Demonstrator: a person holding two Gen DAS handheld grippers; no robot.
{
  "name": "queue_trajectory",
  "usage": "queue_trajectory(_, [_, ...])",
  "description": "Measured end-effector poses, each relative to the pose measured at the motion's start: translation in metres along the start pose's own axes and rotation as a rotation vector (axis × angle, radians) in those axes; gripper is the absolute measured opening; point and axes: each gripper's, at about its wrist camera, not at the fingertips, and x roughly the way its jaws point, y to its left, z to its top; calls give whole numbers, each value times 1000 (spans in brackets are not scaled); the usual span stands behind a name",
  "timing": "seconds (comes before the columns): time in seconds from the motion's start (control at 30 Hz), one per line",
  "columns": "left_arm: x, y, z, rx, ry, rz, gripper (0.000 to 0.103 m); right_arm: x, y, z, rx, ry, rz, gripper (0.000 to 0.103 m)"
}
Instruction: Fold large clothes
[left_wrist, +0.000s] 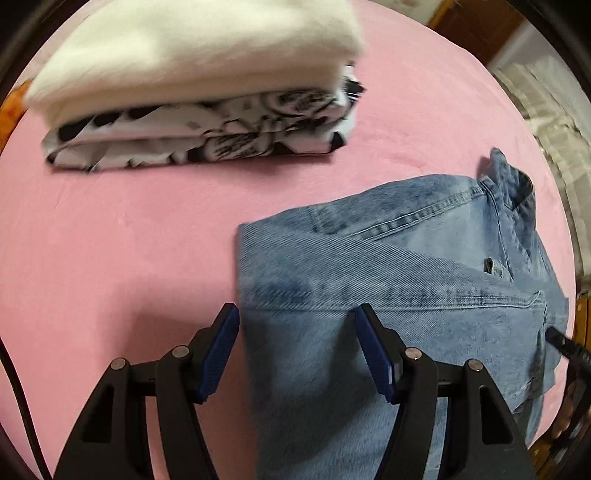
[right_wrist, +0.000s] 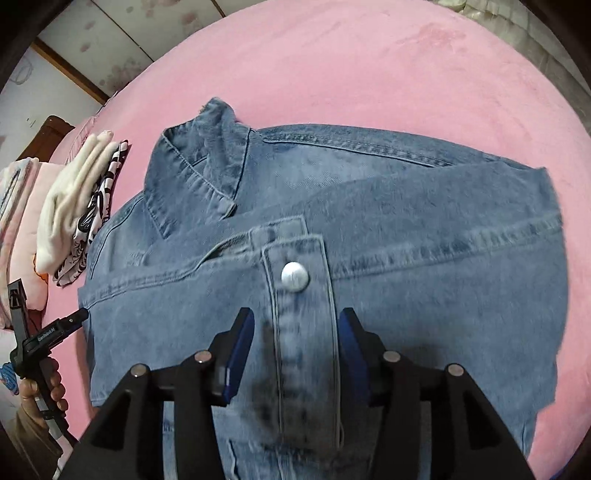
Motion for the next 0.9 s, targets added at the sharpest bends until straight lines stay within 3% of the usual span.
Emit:
queue_trajectory(0.03, [4,-3,2,17,6,25,51,3,1,2,-8,5,-4,48])
queue_trajectory(0.07, [8,-5,3,31,12,48,30,6,2,3,-17,9,-7,48])
queue_trajectory(0.1, [10,-7,3,42,13,76,16,11,5,3,-35,13,-20,48])
queue_trajectory(0.13, [10,-6,3,50,7,96,13,14,9,3,-62,19,-31,48])
queue_trajectory(0.17, [9,-6,3,52,-3,97,11,16,15,2,-118,14,-57,41])
queue_trajectory(0.23, [0,-3,-1,53,-45,100,9,12,23,0,-177,-13,-79,19])
queue_trajectory(0.3, [-8,-3,-5,57,-85,116,9,-5,30,0,-193,-97,-77,12])
queue_trajectory(0.37, [-10,-2,-8,50,-108,124,9,-13,34,-2,-214,-173,-100,12])
queue_trajectory(0.43, [-3,0,-10,36,-96,134,9,0,35,-3,-224,-140,-141,13])
queue_trajectory(0.5, [1,0,-9,29,-81,138,10,19,34,-5,-221,-74,-187,20])
queue_trajectory(0.6, [-4,-2,-4,19,-57,130,16,14,33,-4,-190,-69,-217,32])
queue_trajectory(0.67, [-14,0,0,9,-50,126,26,1,31,-5,-159,-79,-211,34])
queue_trajectory(0.77, [-44,0,-2,-17,-98,130,27,-31,32,-15,-123,-143,-185,34])
queue_trajectory(0.9, [-77,-18,-20,-61,-157,-10,27,-57,54,-38,-149,-185,-84,34])
